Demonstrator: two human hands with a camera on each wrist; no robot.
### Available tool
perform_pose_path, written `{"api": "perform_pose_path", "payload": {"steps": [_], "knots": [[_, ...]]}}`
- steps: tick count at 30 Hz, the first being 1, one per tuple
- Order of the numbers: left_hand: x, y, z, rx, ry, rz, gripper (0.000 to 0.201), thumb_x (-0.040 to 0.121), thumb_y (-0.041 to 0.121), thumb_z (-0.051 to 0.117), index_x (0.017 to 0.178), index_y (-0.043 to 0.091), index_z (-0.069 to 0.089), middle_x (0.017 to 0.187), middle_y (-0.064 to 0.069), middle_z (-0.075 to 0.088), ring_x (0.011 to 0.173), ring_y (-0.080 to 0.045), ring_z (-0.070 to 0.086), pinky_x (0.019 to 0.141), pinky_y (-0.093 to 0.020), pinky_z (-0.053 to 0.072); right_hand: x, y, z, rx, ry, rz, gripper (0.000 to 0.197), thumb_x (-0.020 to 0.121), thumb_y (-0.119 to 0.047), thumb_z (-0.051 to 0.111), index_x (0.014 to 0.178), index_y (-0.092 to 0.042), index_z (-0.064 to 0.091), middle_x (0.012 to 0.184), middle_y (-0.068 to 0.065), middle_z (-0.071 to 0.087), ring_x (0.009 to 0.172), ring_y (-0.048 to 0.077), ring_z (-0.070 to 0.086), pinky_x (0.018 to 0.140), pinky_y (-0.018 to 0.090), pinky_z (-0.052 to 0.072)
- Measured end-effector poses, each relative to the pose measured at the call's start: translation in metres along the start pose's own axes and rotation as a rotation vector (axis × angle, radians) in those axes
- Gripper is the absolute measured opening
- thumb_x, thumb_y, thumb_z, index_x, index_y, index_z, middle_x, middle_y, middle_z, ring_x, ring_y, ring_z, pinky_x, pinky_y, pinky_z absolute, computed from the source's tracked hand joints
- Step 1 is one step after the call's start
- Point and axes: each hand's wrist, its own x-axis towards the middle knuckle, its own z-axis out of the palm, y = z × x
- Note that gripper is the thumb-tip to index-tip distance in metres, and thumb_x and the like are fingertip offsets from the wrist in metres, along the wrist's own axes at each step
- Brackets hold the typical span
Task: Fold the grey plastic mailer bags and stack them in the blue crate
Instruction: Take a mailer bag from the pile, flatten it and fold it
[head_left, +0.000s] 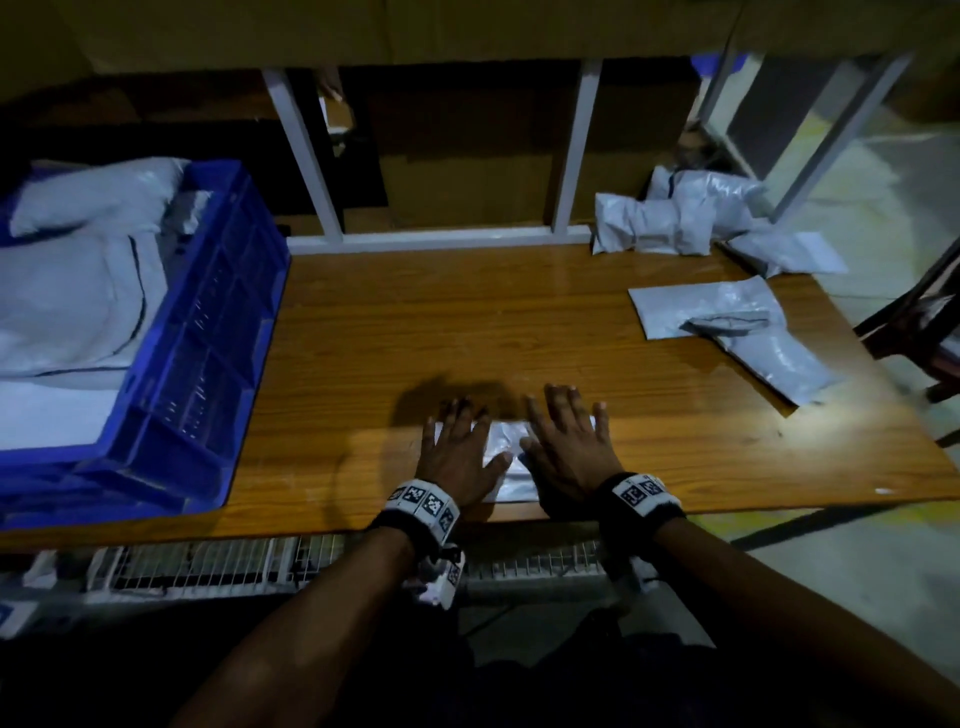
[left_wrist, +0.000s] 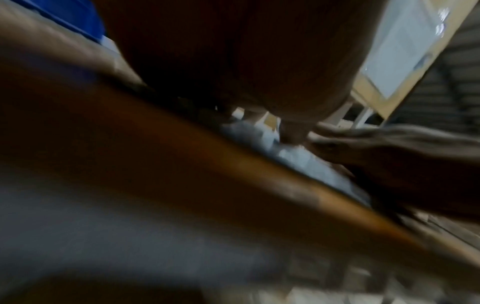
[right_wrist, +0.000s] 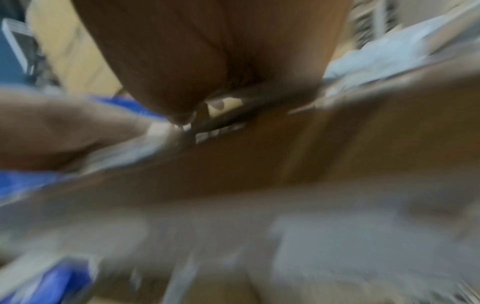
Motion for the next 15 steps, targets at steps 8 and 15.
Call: {"api": "perform_pose_path", "payload": {"steps": [8,15], "knots": [[-0.002,-0.023,-0.054,0.070,-0.027,0.015,0.085,0.063,0.071,0.081,0.138,0.040,0.054,0.153,-0.002,0.048,0.141,-0.033,0.044,0.111,-0.053,0.041,-0.003,0.024,-0.055,0.053,-0.103,0.028,0.065,0.087,-0.044,0.074,0.147,-0.033,0.049,0.135,0.002,0.063,0.123,0.033,0.056,0.097,0.044,0.052],[-0.024,-0.027,-0.087,-0.036,0.479,0.182,0.031,0.070,0.014,0.083,0.094,0.030,0.072,0.092,0.002,0.067,0.090,-0.030,0.063,0.075,-0.041,0.050,-0.020,0.018,-0.081,0.064,0.473,-0.124,0.021,0.078,-0.019,0.078,0.098,-0.025,0.072,0.096,-0.002,0.061,0.094,0.027,0.053,0.072,0.033,0.038]]}}
